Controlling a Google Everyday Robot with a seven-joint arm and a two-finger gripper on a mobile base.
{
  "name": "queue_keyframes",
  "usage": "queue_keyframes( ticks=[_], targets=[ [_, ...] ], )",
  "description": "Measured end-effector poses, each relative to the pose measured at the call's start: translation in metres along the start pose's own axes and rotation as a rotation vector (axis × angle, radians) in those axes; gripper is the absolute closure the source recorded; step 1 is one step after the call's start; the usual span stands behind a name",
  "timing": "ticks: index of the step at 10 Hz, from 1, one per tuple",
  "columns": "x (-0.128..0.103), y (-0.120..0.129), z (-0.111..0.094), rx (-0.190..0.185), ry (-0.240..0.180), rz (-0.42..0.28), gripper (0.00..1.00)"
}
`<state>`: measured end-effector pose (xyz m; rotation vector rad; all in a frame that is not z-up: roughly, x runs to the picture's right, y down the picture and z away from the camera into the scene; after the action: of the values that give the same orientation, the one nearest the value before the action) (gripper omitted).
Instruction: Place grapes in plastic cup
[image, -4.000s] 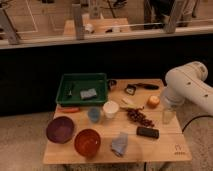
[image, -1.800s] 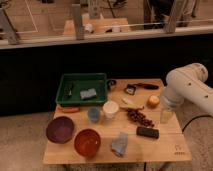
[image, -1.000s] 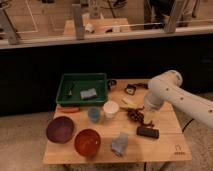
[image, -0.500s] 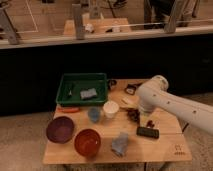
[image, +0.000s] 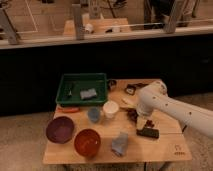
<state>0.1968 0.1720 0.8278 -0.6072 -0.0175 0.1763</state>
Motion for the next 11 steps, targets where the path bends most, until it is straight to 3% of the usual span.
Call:
queue_keyframes(
  ticks=[5, 8, 9, 11],
  targets=[
    [-0.023, 0.000, 0.006, -0.010, -0.095, -0.035, 0.20],
    [-0.026, -0.006, 0.013, 0.012, -0.081, -0.031, 0.20],
    [-0.027, -0.007, 0.016, 0.019, -0.074, -0.033, 0.23],
    [-0.030, -0.011, 0.022, 0.034, -0.059, -0.038, 0.44]
  ],
)
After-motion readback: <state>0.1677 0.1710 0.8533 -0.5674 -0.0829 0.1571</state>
